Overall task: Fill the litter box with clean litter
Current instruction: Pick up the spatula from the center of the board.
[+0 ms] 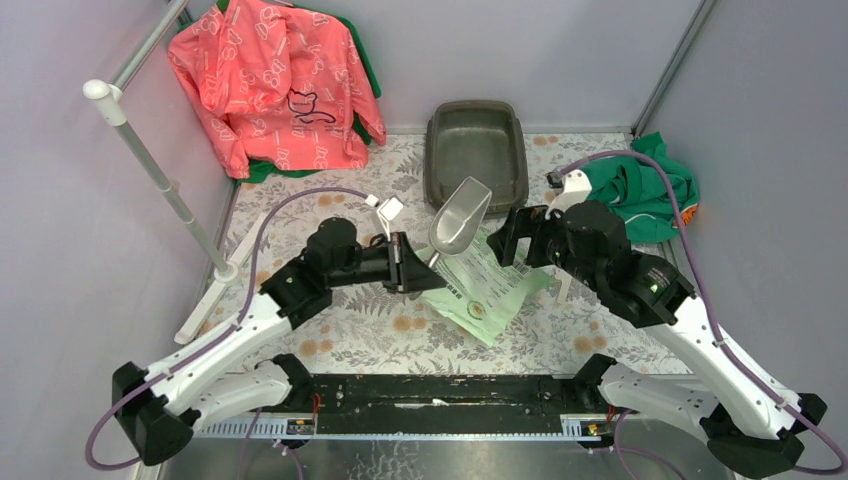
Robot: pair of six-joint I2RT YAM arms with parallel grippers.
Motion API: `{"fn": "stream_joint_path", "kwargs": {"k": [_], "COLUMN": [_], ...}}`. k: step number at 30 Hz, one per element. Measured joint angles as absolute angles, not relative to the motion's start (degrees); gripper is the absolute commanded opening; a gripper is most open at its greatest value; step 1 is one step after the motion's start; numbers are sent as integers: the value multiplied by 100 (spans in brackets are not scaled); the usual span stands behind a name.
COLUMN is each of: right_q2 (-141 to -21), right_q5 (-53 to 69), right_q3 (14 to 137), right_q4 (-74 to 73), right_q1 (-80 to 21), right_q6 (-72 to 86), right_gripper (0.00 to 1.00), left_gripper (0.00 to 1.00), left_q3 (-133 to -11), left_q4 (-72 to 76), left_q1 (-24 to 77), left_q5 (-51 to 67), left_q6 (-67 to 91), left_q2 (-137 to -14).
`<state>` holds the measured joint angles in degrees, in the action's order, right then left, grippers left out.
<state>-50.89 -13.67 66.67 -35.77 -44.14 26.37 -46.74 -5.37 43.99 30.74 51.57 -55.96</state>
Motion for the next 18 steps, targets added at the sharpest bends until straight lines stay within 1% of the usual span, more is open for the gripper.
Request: {"fn": "stream_joint_path", "kwargs": {"k": [3,11,18], "right_q2": [-5164,-5395,-5787], "right_q5": [-880,390,976], "right_q3": [6869,7019,7150], "right_q4": [-3736,-3889,-3865], "right_q1": [-4414,-4414,-4407], "right_q6": [2130,1306,958], "right_gripper": [95,91,90], "left_gripper": [0,1,3], "left_q3": [-4523,-4003,-3813], "left_q4": [-854,-1507,-1688], "left_q1": [4386,4383,4383], "left_q5": [3164,3557,3850], "left_q6": [5137,5170,5201], "left_q2": [-5221,-4366,-3951]}}
